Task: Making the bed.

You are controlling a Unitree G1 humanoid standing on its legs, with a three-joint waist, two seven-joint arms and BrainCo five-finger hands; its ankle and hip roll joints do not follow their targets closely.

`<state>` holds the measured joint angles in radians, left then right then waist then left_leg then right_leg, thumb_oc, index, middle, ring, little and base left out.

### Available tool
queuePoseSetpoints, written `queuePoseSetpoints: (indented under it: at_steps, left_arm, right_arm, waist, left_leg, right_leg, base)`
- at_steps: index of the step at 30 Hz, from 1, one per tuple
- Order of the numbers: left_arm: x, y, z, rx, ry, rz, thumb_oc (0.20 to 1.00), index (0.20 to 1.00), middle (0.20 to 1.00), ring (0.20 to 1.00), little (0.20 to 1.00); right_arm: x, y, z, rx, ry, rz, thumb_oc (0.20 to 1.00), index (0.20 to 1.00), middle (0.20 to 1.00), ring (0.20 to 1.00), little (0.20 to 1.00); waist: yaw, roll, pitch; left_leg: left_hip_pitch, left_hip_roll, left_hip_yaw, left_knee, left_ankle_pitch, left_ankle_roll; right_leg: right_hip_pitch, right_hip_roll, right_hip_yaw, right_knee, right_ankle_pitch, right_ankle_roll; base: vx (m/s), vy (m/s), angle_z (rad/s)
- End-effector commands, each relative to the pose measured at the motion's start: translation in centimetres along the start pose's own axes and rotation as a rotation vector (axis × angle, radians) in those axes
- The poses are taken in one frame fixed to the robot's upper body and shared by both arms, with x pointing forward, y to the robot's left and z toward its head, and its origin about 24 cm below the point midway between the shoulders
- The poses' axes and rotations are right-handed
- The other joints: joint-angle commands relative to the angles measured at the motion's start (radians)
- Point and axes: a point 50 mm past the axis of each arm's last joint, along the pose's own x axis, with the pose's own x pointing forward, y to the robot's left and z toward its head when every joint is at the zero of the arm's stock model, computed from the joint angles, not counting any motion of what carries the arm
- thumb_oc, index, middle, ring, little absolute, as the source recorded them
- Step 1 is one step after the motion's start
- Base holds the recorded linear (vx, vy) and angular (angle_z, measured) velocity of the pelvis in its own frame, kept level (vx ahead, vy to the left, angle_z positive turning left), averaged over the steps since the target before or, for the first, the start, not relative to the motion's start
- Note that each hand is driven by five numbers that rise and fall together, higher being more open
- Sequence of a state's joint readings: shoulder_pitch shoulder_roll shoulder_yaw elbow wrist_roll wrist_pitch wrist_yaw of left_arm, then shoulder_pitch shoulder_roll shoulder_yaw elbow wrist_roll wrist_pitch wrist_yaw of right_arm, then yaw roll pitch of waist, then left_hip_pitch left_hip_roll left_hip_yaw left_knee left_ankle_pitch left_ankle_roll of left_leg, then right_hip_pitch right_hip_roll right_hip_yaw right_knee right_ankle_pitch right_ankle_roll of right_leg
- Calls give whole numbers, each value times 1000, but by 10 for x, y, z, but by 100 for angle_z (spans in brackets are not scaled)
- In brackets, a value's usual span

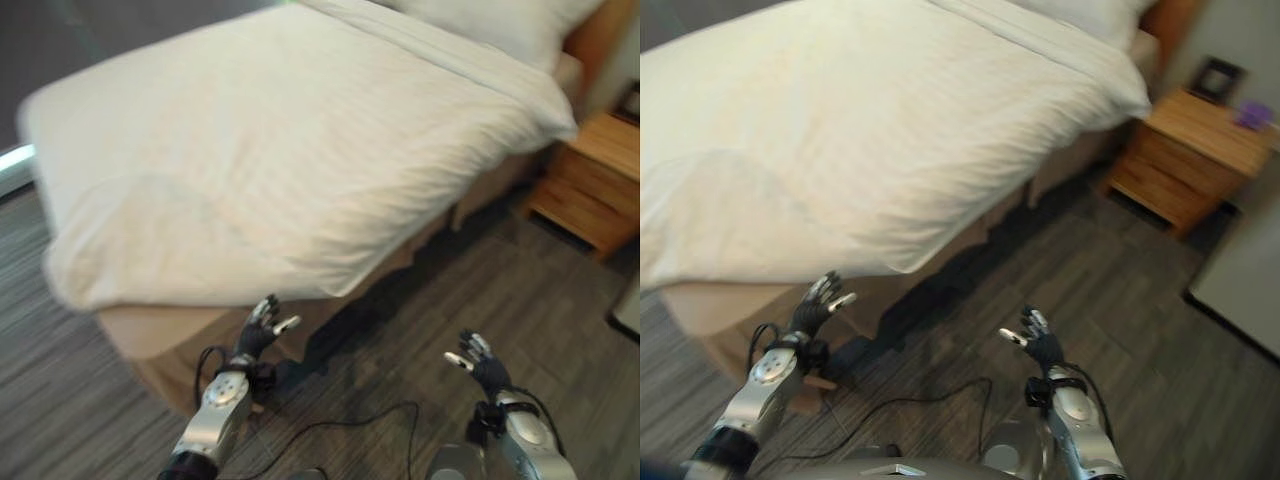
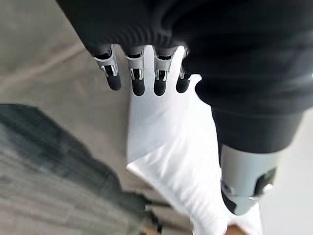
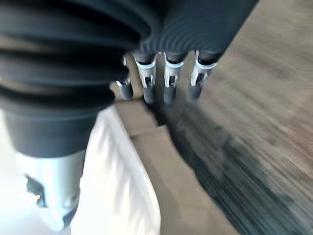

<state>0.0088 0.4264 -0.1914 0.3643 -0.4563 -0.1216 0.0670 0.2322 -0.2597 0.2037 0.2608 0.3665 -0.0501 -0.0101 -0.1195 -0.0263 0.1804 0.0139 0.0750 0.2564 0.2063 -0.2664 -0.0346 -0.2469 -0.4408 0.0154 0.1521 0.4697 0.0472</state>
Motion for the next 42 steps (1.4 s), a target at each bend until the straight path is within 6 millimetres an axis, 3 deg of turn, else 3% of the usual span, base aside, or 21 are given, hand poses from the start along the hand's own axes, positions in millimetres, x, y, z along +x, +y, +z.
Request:
queuePoseSetpoints:
  at_steps: [1,4,7,8,10,14,17,20,21,23,25,28,29,30,32,33,34,37,39,41,42]
  left_arm:
    - [0,4,27,-8,-138,13,1000,1000,1000,1000,1000]
    - [-4,2,19,-47,-116,30,1000,1000,1000,1000,1000]
    - [-10,-1,11,-83,-92,29,1000,1000,1000,1000,1000]
    - [-10,-1,11,-83,-92,29,1000,1000,1000,1000,1000]
    - [-13,-6,3,-102,-63,16,1000,1000,1000,1000,1000]
    - [-13,-12,-4,-124,-36,7,1000,1000,1000,1000,1000]
    - [-14,-14,-4,-131,-34,4,1000,1000,1000,1000,1000]
    - [-14,-15,4,-140,-69,-5,1000,1000,1000,1000,1000]
    - [-13,-17,6,-132,-78,-13,1000,1000,1000,1000,1000]
    - [-10,-19,10,-125,-98,-13,1000,1000,1000,1000,1000]
    - [-10,-21,14,-142,-117,-15,1000,1000,1000,1000,1000]
    - [-15,-20,6,-181,-95,0,1000,1000,1000,1000,1000]
    - [-15,-20,6,-181,-95,0,1000,1000,1000,1000,1000]
    - [-13,-22,6,-185,-93,4,1000,1000,1000,1000,1000]
    - [-12,-24,8,-179,-98,-5,1000,1000,1000,1000,1000]
    - [-12,-24,8,-179,-98,-6,1000,1000,1000,1000,1000]
    - [-8,-29,14,-167,-116,-36,1000,1000,1000,1000,1000]
    - [-4,-35,21,-155,-136,-66,1000,1000,1000,1000,1000]
    - [-2,-38,23,-139,-141,-90,1000,1000,1000,1000,1000]
    - [-2,-38,20,-129,-122,-99,1000,1000,1000,1000,1000]
    - [-2,-38,20,-129,-122,-99,1000,1000,1000,1000,1000]
  right_arm:
    - [14,-8,60,-83,-228,67,1000,1000,1000,1000,1000]
    - [17,-10,63,-99,-234,49,1000,1000,1000,1000,1000]
    - [21,-8,68,-132,-245,57,1000,1000,1000,1000,1000]
    - [21,-8,68,-132,-245,57,1000,1000,1000,1000,1000]
    - [23,-2,75,-133,-271,72,1000,1000,1000,1000,1000]
    - [24,2,75,-106,-270,92,1000,1000,1000,1000,1000]
    - [23,3,72,-103,-254,105,1000,1000,1000,1000,1000]
    - [24,-1,68,-139,-222,113,1000,1000,1000,1000,1000]
    - [25,-5,69,-171,-214,108,1000,1000,1000,1000,1000]
    - [28,-9,75,-201,-230,95,1000,1000,1000,1000,1000]
    - [31,-13,80,-220,-231,90,1000,1000,1000,1000,1000]
    - [31,-9,79,-166,-231,94,1000,1000,1000,1000,1000]
    - [31,-9,79,-166,-231,94,1000,1000,1000,1000,1000]
    - [29,-6,72,-123,-215,101,1000,1000,1000,1000,1000]
    - [25,-6,67,-129,-199,106,1000,1000,1000,1000,1000]
    - [25,-6,67,-129,-199,106,1000,1000,1000,1000,1000]
    - [22,-10,61,-150,-178,99,1000,1000,1000,1000,1000]
    - [18,-16,58,-170,-164,83,1000,1000,1000,1000,1000]
    - [17,-22,57,-178,-160,60,1000,1000,1000,1000,1000]
    - [16,-25,56,-163,-159,32,1000,1000,1000,1000,1000]
    - [16,-25,56,-163,-159,32,1000,1000,1000,1000,1000]
  waist:
    - [39,61,1]
    - [58,53,-10]
    - [96,26,-17]
    - [96,26,-17]
    - [105,14,-20]
    - [115,5,-46]
    - [131,0,-56]
    - [155,-4,-38]
    - [165,2,-20]
    - [171,7,3]
    - [177,0,14]
    - [174,-20,0]
    - [173,-21,-1]
    - [150,-15,-20]
    - [124,3,-35]
    - [124,4,-34]
    - [97,17,-46]
    - [70,30,-49]
    - [51,35,-46]
    - [41,25,-40]
    - [41,25,-40]
  left_leg:
    - [69,60,-112,-238,272,-17]
    - [84,8,-87,-271,271,9]
    - [75,-17,-69,-256,257,23]
    - [75,-17,-69,-256,257,23]
    - [62,-21,-67,-238,254,32]
    - [41,-18,-69,-242,272,22]
    - [22,-8,-64,-234,285,12]
    - [-33,5,-85,-222,346,-16]
    - [-79,8,-105,-217,392,-38]
    - [-133,-2,-176,-209,425,-71]
    - [-141,-2,-238,-174,398,-85]
    - [-33,74,-197,-67,333,-76]
    - [-34,72,-197,-68,336,-75]
    - [43,121,-200,-50,348,-82]
    - [110,164,-191,-69,357,-97]
    - [111,165,-190,-69,357,-97]
    - [145,205,-178,-64,381,-115]
    - [163,222,-181,-64,381,-135]
    - [169,195,-192,-67,296,-140]
    - [191,162,-140,-133,196,-125]
    - [191,162,-140,-133,196,-125]
  right_leg:
    - [76,123,-157,194,-235,155]
    - [85,216,-247,221,-350,117]
    - [139,220,-359,186,-374,106]
    - [139,220,-359,186,-374,106]
    - [147,257,-292,181,-388,115]
    - [231,305,-216,-8,-446,88]
    - [272,322,-218,-71,-474,78]
    - [310,338,-260,-145,-482,65]
    - [314,337,-279,-164,-482,60]
    - [292,327,-305,-153,-477,56]
    - [265,301,-326,-144,-456,60]
    - [240,272,-350,-167,-398,70]
    - [239,270,-351,-169,-396,70]
    - [209,255,-366,-161,-378,75]
    - [191,245,-383,-154,-367,83]
    - [191,245,-383,-154,-367,83]
    - [162,211,-402,-146,-347,95]
    - [130,168,-411,-130,-320,116]
    - [110,110,-394,-139,-260,150]
    - [101,62,-377,-177,-187,187]
    - [101,62,-377,-177,-187,187]
  base:
    - [-129,538,-29]
    - [-98,354,-65]
    - [-88,108,-20]
    - [-130,32,-45]
    - [-141,-6,-4]
    - [-107,-80,-5]
    - [-142,-101,-12]
    - [-268,-177,-10]
    - [-324,-97,12]
    - [-357,-42,64]
    - [-348,-24,57]
    - [-337,45,5]
    - [-231,142,-39]
    - [-214,172,-40]
    - [-191,182,-2]
    - [-237,264,25]
    - [-275,325,0]
    - [-253,352,44]
    - [-231,440,36]
    - [-186,385,28]
    - [-540,815,2]
